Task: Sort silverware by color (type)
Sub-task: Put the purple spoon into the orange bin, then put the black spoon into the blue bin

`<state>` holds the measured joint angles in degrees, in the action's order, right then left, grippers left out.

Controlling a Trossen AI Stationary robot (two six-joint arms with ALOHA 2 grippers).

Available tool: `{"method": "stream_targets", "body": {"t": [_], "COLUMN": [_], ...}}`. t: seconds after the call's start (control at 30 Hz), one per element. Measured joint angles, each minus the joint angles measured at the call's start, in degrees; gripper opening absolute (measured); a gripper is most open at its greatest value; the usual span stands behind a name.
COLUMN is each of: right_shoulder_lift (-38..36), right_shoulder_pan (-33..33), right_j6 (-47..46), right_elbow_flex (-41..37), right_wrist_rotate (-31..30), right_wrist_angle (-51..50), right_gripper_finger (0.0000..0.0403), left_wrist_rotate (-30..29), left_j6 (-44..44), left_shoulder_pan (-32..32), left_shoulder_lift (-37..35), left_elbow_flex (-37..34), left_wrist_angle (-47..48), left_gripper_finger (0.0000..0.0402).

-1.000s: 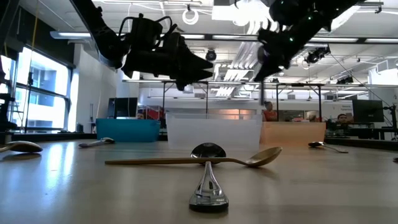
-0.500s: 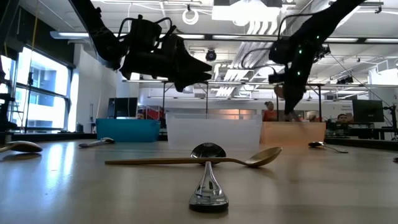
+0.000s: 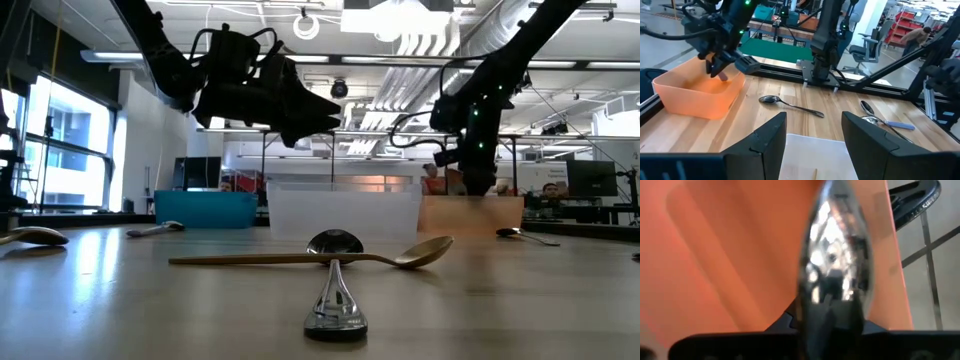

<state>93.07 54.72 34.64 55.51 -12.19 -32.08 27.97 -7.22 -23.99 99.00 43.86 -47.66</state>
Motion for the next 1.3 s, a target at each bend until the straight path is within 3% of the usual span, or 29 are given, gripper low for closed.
{"method": "stream_targets", "body": {"t": [0.27, 0.4, 0.53, 0.7, 0.8, 0.87, 0.93, 1.13, 1.3], "right_shoulder_lift": [0.3, 0.3, 0.3, -1.6, -5.2, -8.0, -11.1, -21.4, -29.8], "right_shoulder_pan": [0.0, -0.1, -0.2, -1.4, -2.1, -2.5, -3.8, -13.4, -25.9], "right_j6": [-1.5, -1.6, -3.9, -6.5, -9.8, -13.3, -16.0, -26.6, -37.3], "right_elbow_flex": [0.0, 0.0, 2.6, 8.0, 7.7, 5.3, 1.3, -11.1, -19.7], "right_wrist_rotate": [-2.0, -3.7, -4.3, -3.0, 4.9, 12.2, 15.0, 15.6, 10.1], "right_wrist_angle": [1.4, 1.3, -2.8, -8.0, -4.1, 0.5, 5.6, 16.6, 20.5], "right_gripper_finger": [0.0106, 0.0120, 0.0100, 0.0022, 0.0009, 0.0013, 0.0007, 0.0002, 0.0001], "left_wrist_rotate": [0.0, 0.0, 0.0, 0.0, 0.0, 0.0, 0.0, 0.2, 0.4], "left_j6": [0.3, 0.4, 0.4, 1.5, 1.5, 1.5, 1.6, 2.3, 4.8], "left_shoulder_pan": [0.0, 0.0, 0.0, 0.0, 0.0, 0.0, 0.0, 0.2, 1.8], "left_shoulder_lift": [0.0, 0.0, 0.0, 0.0, 0.0, 0.0, 0.0, 0.0, 0.0], "left_elbow_flex": [0.0, 0.0, 0.0, 0.0, 0.0, 0.0, 0.0, 0.0, 0.0], "left_wrist_angle": [0.0, 0.0, 0.0, 0.2, 0.2, 0.3, 0.3, 0.3, 1.1], "left_gripper_finger": [0.0179, 0.0179, 0.0179, 0.0179, 0.0174, 0.0166, 0.0156, 0.0119, 0.0089]}}
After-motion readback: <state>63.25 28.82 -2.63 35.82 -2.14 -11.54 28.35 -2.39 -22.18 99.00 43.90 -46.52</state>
